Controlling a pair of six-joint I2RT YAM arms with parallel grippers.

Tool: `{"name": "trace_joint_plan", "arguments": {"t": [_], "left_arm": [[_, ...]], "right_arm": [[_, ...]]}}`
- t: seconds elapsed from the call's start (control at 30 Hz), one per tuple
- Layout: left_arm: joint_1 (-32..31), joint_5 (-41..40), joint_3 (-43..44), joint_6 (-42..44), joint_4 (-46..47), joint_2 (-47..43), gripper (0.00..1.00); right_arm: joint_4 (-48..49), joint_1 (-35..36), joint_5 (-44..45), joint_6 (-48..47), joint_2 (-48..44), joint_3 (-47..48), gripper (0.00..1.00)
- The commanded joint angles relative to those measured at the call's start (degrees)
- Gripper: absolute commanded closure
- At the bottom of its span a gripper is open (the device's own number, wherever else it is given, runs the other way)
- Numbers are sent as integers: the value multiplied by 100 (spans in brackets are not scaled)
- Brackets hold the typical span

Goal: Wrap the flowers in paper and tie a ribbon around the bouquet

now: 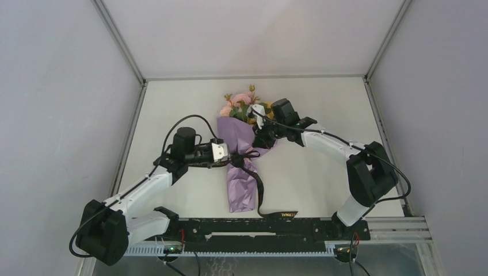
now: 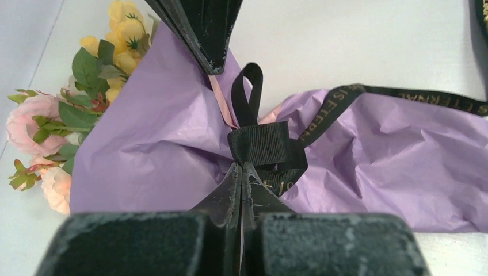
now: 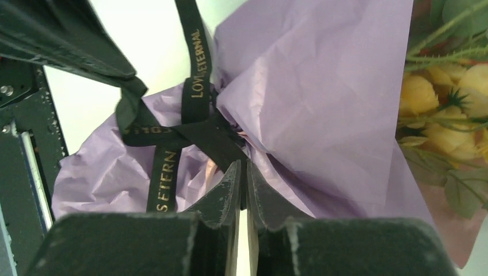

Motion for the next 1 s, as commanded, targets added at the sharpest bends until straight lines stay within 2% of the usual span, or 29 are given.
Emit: {"name": "trace_joint_plan", "arguments": {"t": [0.0,0.27,0.4,0.6,0.8,0.97], "left_arm": [[56,-83,-118,750,-258,-27,100],[56,-163,-218,1283,-263,-17,100],[69,-278,-294,1742,-246,31,100],[83,-351,-320,1976,-122,132,100],[91,-310,-330,2041,-96,160,100],[91,-290,-351,2086,-49,168,100]], "right_arm": [[248,58,500,273,200,93,87],[313,228,699,71,535,92,91],[185,205,195,-167,686,89,90],[38,116,-946,-364,724,89,89],[-2,150,-1288,-486,938,112,87],[-509,298,-1592,-755,1219,519,86]]}}
